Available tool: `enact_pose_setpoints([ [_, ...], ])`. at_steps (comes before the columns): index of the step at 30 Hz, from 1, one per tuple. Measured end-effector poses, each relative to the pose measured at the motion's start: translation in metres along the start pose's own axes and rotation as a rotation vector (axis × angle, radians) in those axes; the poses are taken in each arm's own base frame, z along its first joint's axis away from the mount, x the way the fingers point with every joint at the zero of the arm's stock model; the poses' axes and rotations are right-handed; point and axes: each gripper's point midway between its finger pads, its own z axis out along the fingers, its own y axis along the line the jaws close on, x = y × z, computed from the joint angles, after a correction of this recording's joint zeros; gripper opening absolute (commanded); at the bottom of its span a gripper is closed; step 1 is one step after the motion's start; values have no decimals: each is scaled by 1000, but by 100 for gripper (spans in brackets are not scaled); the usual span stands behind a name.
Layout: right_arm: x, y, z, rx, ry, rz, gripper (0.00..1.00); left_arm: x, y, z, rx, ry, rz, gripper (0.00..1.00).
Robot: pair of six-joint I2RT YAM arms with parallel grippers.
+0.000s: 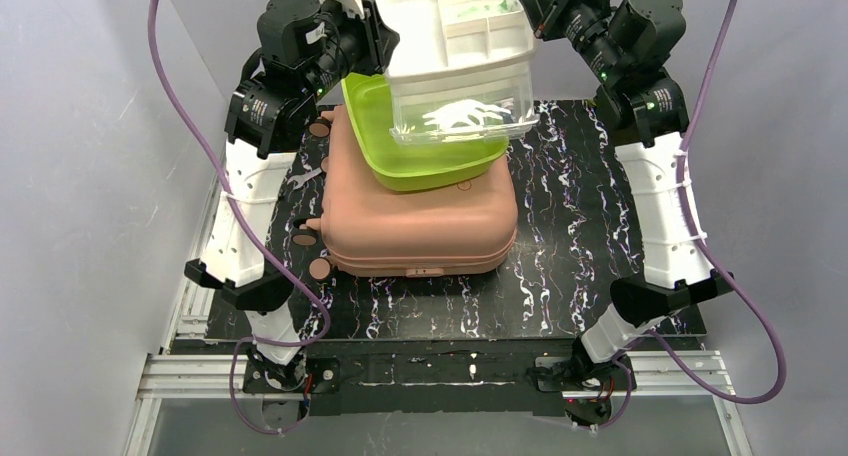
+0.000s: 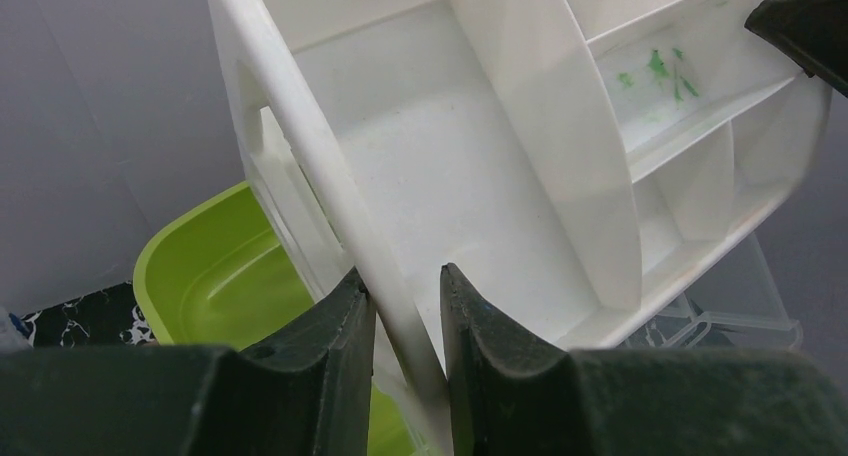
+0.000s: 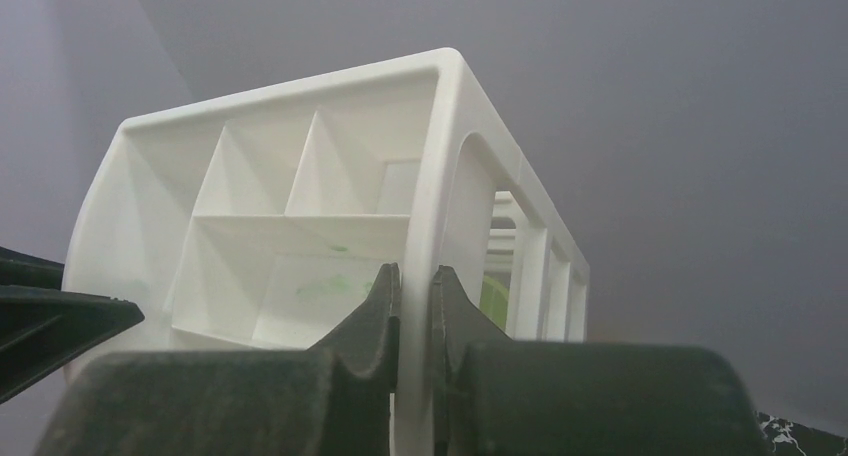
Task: Open, take out, and arrange the luggage
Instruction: Pass from the left arm to the right
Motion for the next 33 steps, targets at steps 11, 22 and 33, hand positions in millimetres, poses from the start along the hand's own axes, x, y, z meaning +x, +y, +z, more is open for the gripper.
enact_pose_setpoints([
  [11,2,11,5,-64,4,30,1,-10,4,-14,-23,-18,31,0],
  [22,-8,13,-12,-60,25,-7,1,-11,-13,-21,97,-9,38,0],
  [33,-42,1,-57,12,-23,-90,1,-12,-58,-19,331,-9,-6,0],
])
